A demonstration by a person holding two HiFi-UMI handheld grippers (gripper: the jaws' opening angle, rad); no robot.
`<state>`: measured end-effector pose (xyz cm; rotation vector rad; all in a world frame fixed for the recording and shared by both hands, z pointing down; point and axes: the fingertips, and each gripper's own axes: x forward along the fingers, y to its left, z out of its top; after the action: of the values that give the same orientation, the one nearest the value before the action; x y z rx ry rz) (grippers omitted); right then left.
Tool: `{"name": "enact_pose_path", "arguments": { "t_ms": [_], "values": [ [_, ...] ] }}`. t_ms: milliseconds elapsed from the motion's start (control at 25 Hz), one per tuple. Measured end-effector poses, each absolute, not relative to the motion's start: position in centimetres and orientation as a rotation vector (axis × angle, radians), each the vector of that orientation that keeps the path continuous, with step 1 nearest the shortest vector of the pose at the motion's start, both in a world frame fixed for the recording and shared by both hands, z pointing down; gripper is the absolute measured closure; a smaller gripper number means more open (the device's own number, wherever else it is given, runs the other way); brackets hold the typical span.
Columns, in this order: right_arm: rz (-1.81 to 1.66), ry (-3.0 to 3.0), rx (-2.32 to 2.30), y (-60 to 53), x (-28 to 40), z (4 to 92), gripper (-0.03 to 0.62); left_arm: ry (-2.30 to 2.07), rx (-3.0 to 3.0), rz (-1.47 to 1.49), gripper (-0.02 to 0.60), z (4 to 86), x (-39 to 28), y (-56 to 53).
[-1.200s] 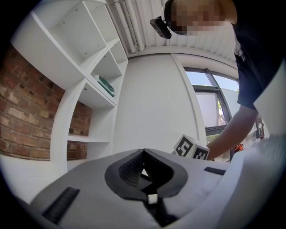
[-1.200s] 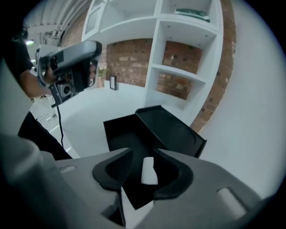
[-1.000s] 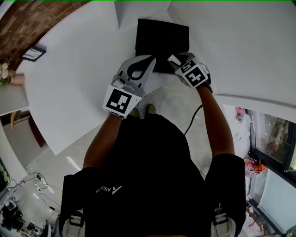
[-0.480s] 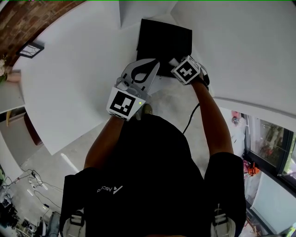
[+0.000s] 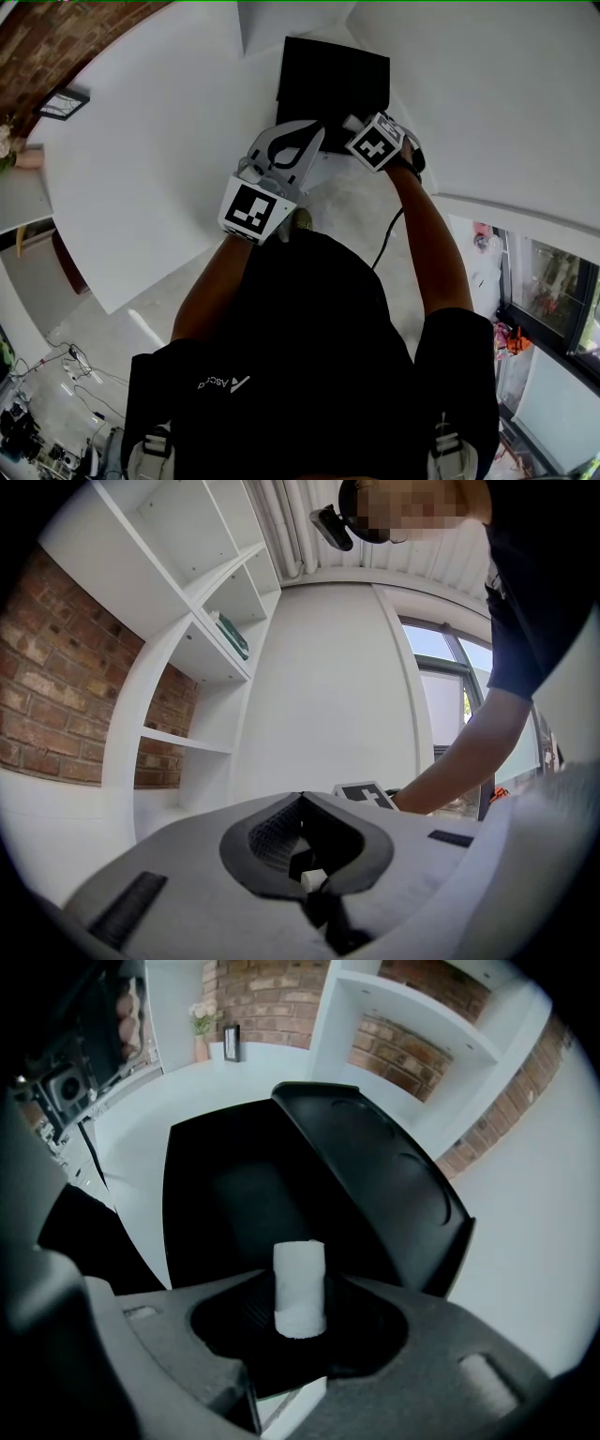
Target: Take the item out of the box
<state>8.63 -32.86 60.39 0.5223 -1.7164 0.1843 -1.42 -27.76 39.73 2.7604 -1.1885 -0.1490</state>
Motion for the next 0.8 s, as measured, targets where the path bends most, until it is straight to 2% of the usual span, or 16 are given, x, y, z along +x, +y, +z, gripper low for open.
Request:
{"name": "enact_pose_path", "arguments": {
  "t_ms": [400, 800],
  "values": [
    [0.199, -1.928, 0.672, -32.6, 9.4, 55.8, 0.428, -1.195, 2.784, -0.093, 0.583, 40.3, -0.8, -27.8],
    [0.226, -2.436, 0.885, -30.9, 7.5, 45.2, 0.428, -1.158, 2.834, -0.008, 0.583, 39.0, 1.5, -27.4]
  ]
}}
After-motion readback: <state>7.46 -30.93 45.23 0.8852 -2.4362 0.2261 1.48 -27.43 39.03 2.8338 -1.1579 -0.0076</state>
